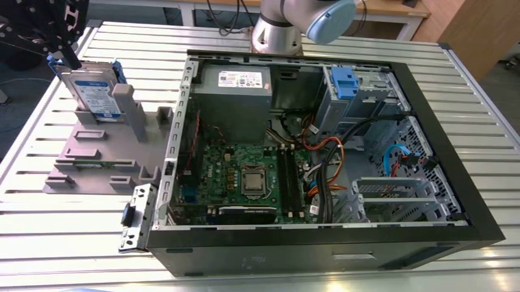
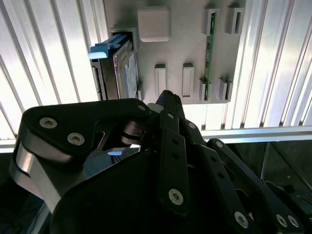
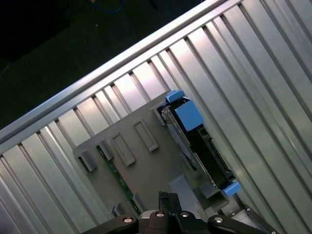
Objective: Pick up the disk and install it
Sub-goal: 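Pick up the disk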
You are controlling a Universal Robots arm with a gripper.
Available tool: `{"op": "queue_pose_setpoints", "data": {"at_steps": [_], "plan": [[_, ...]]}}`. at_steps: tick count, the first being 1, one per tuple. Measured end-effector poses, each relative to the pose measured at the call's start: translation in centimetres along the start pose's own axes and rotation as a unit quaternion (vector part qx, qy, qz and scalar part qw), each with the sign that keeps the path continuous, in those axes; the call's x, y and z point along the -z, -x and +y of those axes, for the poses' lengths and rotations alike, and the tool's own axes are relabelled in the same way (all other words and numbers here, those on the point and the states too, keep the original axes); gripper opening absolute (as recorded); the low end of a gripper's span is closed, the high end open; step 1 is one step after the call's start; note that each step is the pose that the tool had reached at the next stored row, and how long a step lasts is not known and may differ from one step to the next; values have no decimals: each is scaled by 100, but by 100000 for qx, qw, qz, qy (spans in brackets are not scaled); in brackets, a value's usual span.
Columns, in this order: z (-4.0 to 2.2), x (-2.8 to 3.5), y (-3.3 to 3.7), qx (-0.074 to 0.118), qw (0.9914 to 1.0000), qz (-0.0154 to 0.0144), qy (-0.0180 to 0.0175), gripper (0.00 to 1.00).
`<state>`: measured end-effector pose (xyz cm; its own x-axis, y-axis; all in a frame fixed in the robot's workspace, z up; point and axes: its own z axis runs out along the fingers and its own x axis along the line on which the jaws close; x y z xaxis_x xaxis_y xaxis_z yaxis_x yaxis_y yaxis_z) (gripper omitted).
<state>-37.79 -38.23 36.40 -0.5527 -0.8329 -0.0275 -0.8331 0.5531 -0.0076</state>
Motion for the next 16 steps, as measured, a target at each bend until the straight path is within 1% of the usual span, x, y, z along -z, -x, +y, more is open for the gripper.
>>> {"op": "queue_pose_setpoints", "data": {"at_steps": [16], "plan": [[0, 0, 0, 509, 99999, 1, 13, 11]]}}
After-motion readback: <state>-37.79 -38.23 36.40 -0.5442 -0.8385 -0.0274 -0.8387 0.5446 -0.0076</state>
